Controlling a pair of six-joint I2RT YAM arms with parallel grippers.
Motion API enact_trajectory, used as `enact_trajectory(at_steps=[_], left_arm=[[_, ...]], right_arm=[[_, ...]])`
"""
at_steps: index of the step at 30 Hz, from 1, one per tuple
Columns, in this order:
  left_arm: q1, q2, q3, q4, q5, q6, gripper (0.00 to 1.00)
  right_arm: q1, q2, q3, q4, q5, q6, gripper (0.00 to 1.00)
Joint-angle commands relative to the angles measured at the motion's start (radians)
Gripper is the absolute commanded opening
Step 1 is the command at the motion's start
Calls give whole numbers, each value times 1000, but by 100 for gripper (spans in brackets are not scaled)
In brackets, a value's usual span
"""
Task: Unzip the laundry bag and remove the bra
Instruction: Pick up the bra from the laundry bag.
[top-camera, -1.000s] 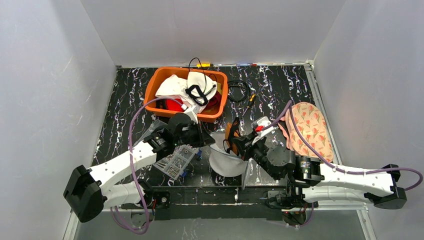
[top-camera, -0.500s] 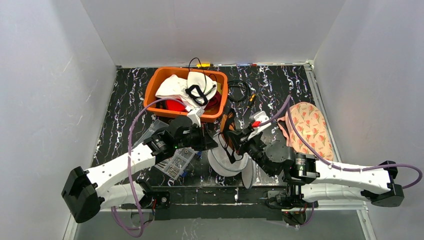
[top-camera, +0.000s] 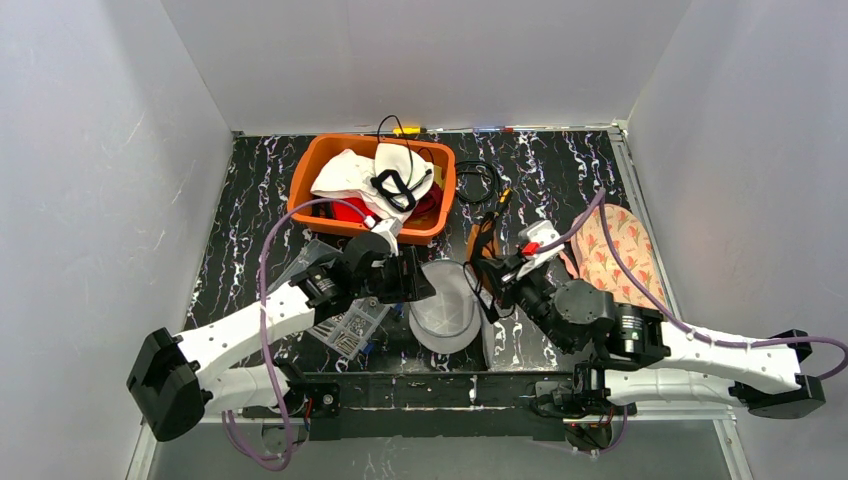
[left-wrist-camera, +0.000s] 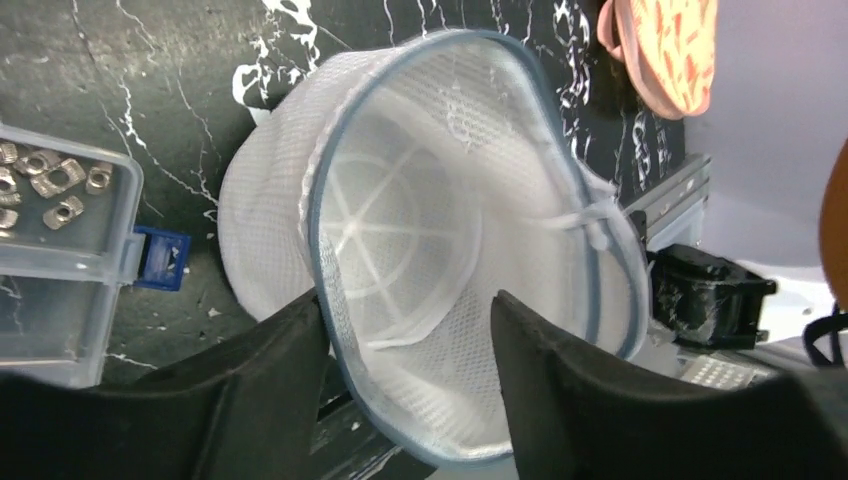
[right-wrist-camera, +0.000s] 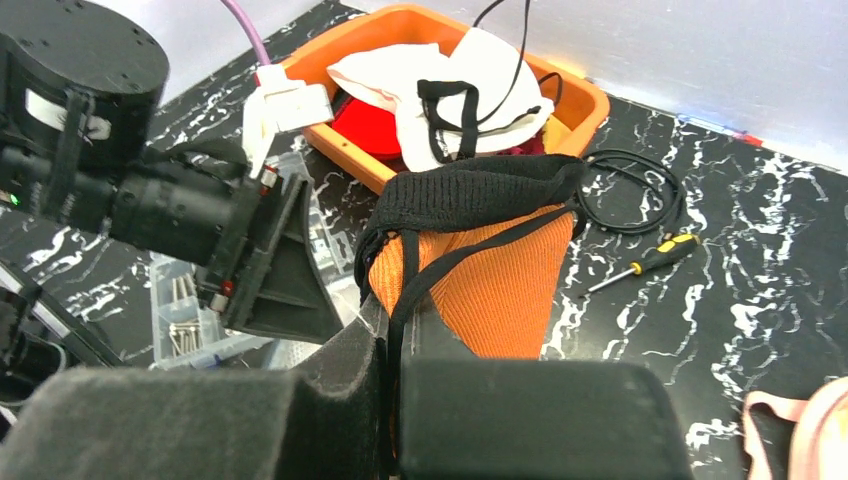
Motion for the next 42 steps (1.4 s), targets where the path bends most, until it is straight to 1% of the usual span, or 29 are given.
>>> enact_trajectory(at_steps=[1,4,7,10,13,16,20,23,28,34,42], left_arm=[[7,-60,64,-74,-43,7,68],[12,-107,105,-131,-54,7,84],[27,-157,171,-201,-77,20,93],[45,-193,262,-238,-23,83,98],[53,-186,369,-267,87,143,99],[61,-160,452,-279,212,155,98],[67,-114,468,-238,386,101,98],[68,-69,463,-239,463,72,99],[69,-23,455,-211,487,40,98],[69,45,484,-237,475,39,98],[68,103,456,-223,478,-15,89]], right_arm=[[-1,-53,72,-107,-12,-86,1],[-1,-72,84,-139,-109,-166,1],[-2,-51,111,-197,-215,-270,1],[-1,14,140,-259,-272,-338,1],[-1,74,144,-288,-258,-427,1],[-1,89,114,-244,-283,-528,1],[1,67,49,-133,-295,-635,1],[0,57,16,-72,-299,-696,1],[0,68,19,-48,-364,-729,1],[1,76,33,-38,-407,-711,1],[0,85,27,-35,-395,-718,1]])
